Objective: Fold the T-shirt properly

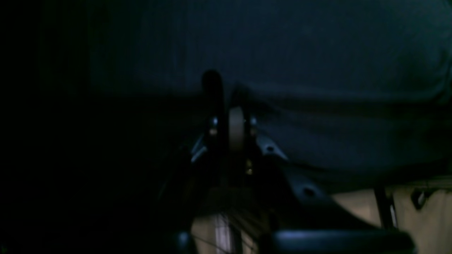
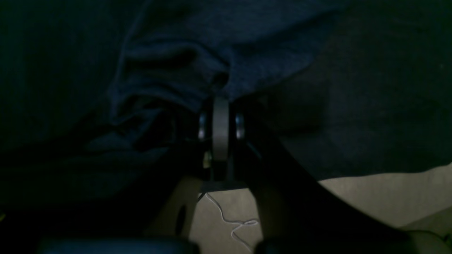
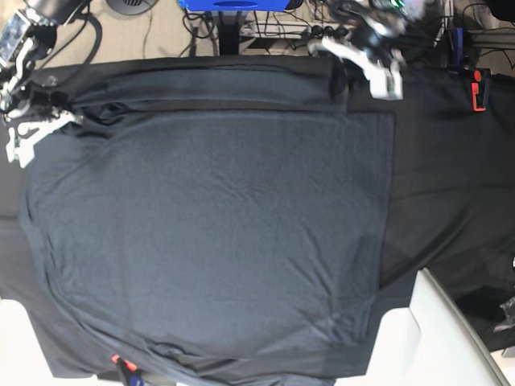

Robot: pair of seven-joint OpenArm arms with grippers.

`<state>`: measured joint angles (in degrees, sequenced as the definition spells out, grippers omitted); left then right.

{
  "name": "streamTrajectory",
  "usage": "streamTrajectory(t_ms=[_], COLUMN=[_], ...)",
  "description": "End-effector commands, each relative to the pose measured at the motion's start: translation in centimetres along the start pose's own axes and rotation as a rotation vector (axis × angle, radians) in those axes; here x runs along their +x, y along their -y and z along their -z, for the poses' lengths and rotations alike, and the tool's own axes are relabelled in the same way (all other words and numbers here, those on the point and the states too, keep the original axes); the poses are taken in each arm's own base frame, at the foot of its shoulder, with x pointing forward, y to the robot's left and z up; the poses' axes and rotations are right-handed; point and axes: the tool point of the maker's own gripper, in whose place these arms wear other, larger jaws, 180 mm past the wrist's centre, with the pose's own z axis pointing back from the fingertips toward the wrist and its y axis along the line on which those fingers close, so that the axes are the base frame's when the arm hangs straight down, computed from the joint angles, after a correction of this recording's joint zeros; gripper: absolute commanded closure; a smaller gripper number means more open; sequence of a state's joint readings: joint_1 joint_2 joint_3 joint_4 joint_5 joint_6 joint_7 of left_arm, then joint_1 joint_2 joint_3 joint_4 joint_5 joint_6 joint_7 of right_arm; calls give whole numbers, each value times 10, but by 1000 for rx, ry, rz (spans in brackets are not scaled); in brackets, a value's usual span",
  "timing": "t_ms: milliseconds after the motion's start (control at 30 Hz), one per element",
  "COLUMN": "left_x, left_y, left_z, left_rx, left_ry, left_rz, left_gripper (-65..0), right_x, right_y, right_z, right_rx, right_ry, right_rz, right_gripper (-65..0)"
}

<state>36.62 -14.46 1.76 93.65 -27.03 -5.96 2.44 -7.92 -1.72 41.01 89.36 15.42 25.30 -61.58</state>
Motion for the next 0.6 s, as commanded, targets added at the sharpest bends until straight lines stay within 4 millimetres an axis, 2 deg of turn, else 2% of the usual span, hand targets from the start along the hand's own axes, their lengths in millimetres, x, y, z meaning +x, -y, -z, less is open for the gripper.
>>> streamTrajectory(t_ms=[0, 200, 367, 567], left_x=[27, 90, 122, 162], left_y=[5, 5, 4, 10], left_z=[4, 22, 40, 58], left_rx=[-17, -19, -20, -34], left_ry=[70, 117, 141, 215], left_rz=[10, 56, 77, 100], left_gripper=[0, 0, 0, 0], right_x=[19, 34, 54, 68], right_y=[1, -1, -8, -11], right_z=[-6, 0, 1, 14], right_rx=[-2, 1, 16, 37], right_ry=[51, 30, 54, 41], right_rz=[-7, 54, 76, 153], right_gripper=[-5, -5, -5, -5])
